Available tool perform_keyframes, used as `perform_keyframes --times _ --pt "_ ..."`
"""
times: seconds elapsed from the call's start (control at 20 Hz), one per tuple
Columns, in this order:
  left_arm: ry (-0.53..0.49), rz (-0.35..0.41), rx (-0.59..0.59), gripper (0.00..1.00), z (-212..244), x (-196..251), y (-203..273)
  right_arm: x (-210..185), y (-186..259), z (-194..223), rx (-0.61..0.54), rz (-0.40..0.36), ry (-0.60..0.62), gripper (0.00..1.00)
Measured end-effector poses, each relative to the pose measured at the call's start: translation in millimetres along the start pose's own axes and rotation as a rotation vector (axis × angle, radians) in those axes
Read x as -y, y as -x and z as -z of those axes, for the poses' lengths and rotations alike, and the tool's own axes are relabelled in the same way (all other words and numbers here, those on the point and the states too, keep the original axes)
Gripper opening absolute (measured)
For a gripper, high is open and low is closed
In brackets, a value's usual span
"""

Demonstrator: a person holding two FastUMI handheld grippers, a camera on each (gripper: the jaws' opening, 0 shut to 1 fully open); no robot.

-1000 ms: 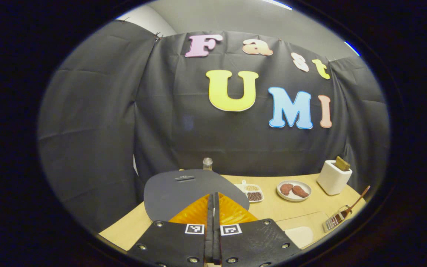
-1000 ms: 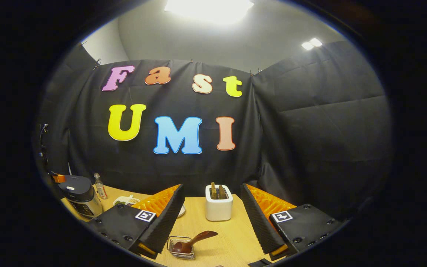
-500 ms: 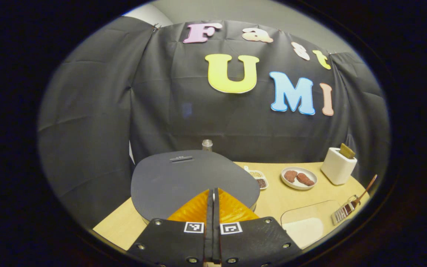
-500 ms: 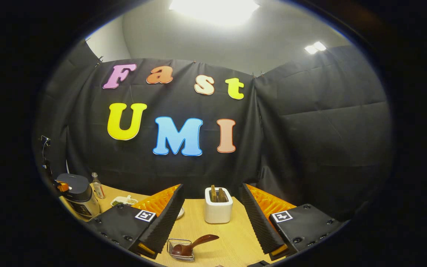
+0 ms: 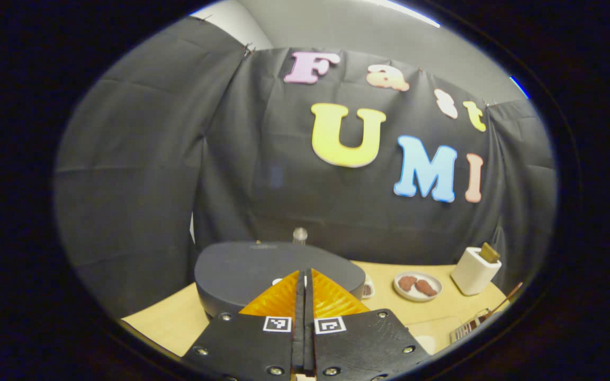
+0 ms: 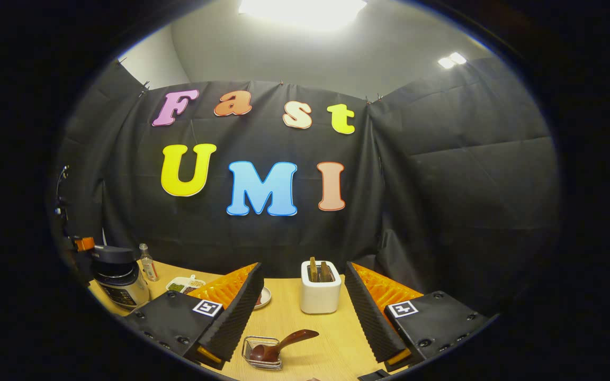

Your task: Close the left gripper, press the button to open the rice cooker; take a wooden spoon from the chopstick holder with the right hand, scoop a spoonful of rice and pour it into the rice cooker, then put the wooden spoon back into the chopstick holder.

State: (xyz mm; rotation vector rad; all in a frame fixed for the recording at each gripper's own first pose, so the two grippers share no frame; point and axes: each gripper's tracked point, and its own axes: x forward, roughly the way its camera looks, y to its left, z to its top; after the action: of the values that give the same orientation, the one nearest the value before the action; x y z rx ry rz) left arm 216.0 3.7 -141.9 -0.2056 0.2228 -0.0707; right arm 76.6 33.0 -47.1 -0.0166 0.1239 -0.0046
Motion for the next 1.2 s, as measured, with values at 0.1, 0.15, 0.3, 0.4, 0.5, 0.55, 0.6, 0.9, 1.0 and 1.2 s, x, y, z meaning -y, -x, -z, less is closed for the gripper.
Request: perform_keyframes --times 0.1,0.15,0.3,0.4,0.5,0.55,0.6,0.9,1.0,1.2 --pt "-0.023 -0.012 0.077 0.00 -44.2 -3.8 9.3 -2.9 -1.9 6.8 -0.012 -0.023 -0.011 0.98" --pt "-0.030 -0.023 0.107 0.01 -59.4 -4.2 21.3 -2.6 -4.0 11.1 -0.016 -0.029 -0.013 0.98" --pt "-0.043 -0.037 0.182 0.00 -102.3 -5.2 45.4 -4.8 -10.4 27.9 -0.045 -0.054 -0.024 0.98" --pt "-0.057 -0.043 0.206 0.09 -111.0 -2.6 68.7 -5.2 -17.0 40.7 -0.068 -0.067 -0.038 0.98" --pt "-0.076 -0.054 0.233 0.47 -122.5 -6.4 95.8 -3.2 -25.7 53.4 -0.088 -0.070 -0.064 0.98" --pt "-0.092 -0.069 0.250 0.66 -128.6 -8.5 108.2 -2.6 -29.6 60.3 -0.102 -0.071 -0.083 0.98" --pt "-0.112 -0.086 0.266 0.85 -133.0 -11.0 118.5 -1.6 -33.4 69.1 -0.120 -0.070 -0.103 0.98" --pt "-0.150 -0.132 0.263 0.91 -137.1 -18.8 168.3 5.0 -57.1 123.3 -0.243 -0.058 -0.187 0.98" --pt "-0.167 -0.146 0.257 0.91 -135.1 -24.4 182.2 2.1 -61.7 141.2 -0.286 -0.063 -0.222 0.98" --pt "-0.206 -0.174 0.237 0.87 -127.8 -33.7 202.1 -8.4 -65.4 176.1 -0.372 -0.075 -0.269 0.98"
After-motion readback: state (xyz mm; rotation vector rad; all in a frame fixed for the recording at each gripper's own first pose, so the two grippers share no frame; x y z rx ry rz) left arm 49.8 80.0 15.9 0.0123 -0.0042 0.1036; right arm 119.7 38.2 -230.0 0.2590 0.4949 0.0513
